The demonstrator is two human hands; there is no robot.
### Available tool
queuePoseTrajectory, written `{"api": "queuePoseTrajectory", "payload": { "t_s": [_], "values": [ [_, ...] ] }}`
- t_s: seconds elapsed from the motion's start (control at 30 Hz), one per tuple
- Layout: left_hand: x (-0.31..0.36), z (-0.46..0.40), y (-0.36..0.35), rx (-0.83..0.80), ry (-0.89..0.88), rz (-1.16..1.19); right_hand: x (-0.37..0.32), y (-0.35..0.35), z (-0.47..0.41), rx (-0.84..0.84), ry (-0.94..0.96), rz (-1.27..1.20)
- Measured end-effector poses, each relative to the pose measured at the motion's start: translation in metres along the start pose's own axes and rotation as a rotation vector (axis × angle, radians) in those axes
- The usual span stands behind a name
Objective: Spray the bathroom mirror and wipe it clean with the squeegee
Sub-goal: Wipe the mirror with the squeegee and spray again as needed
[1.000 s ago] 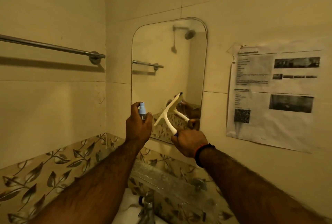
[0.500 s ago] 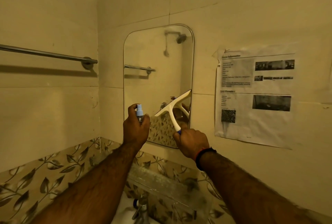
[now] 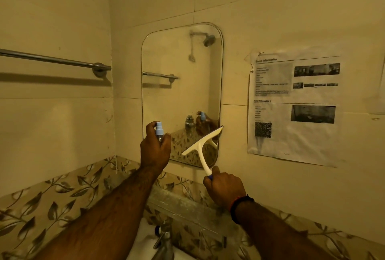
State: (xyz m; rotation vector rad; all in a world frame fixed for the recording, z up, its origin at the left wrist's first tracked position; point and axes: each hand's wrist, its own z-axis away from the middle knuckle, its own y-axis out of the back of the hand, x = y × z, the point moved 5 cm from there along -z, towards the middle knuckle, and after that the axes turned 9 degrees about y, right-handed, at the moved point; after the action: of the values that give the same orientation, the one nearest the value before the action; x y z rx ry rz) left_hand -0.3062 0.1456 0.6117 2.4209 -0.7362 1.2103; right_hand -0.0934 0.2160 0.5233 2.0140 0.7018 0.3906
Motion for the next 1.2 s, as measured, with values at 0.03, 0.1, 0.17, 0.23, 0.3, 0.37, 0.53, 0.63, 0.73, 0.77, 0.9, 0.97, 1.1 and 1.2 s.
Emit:
{"api": "queuePoseTrajectory", "payload": {
  "t_s": [0.03, 0.1, 0.17, 0.23, 0.3, 0.37, 0.53, 0.63, 0.73, 0.77, 0.9, 0.97, 1.1, 1.2],
  "values": [
    [0.000, 0.001, 0.000, -0.003, 0.005, 0.001, 0.001, -0.005, 0.005, -0.014, 0.003, 0.009],
    [0.000, 0.003, 0.001, -0.005, 0.012, 0.005, 0.001, -0.015, 0.015, -0.043, 0.008, 0.026],
    [0.000, 0.005, 0.002, -0.001, 0.012, 0.007, 0.001, -0.023, 0.023, -0.065, 0.000, 0.023],
    [-0.001, 0.005, 0.005, 0.000, 0.012, 0.010, -0.001, -0.030, 0.028, -0.088, -0.008, 0.001],
    [-0.002, 0.004, 0.010, -0.001, 0.014, 0.008, -0.002, -0.036, 0.033, -0.104, -0.009, -0.016],
    [-0.002, 0.001, 0.015, -0.001, 0.017, 0.005, -0.003, -0.038, 0.039, -0.101, -0.012, -0.029],
    [-0.004, 0.000, 0.022, 0.021, 0.012, -0.005, 0.000, -0.039, 0.046, -0.098, -0.018, -0.028],
    [-0.003, 0.002, 0.019, 0.004, 0.025, 0.010, 0.001, -0.038, 0.049, -0.100, -0.022, -0.025],
    [0.000, 0.005, 0.012, -0.004, 0.020, 0.022, 0.003, -0.036, 0.055, -0.099, -0.013, -0.002],
    [0.001, 0.007, 0.009, -0.009, 0.012, 0.024, 0.005, -0.035, 0.058, -0.096, -0.009, 0.011],
    [0.007, 0.018, -0.010, -0.056, 0.017, 0.043, 0.014, -0.030, 0.075, -0.108, -0.013, 0.040],
    [0.009, 0.024, -0.019, -0.077, 0.023, 0.058, 0.019, -0.027, 0.083, -0.103, -0.028, 0.038],
    [0.016, 0.033, -0.031, -0.098, 0.001, 0.064, 0.026, -0.017, 0.093, -0.051, -0.071, 0.037],
    [0.022, 0.037, -0.038, -0.112, 0.004, 0.086, 0.022, -0.002, 0.087, 0.008, -0.056, 0.016]
  ]
}}
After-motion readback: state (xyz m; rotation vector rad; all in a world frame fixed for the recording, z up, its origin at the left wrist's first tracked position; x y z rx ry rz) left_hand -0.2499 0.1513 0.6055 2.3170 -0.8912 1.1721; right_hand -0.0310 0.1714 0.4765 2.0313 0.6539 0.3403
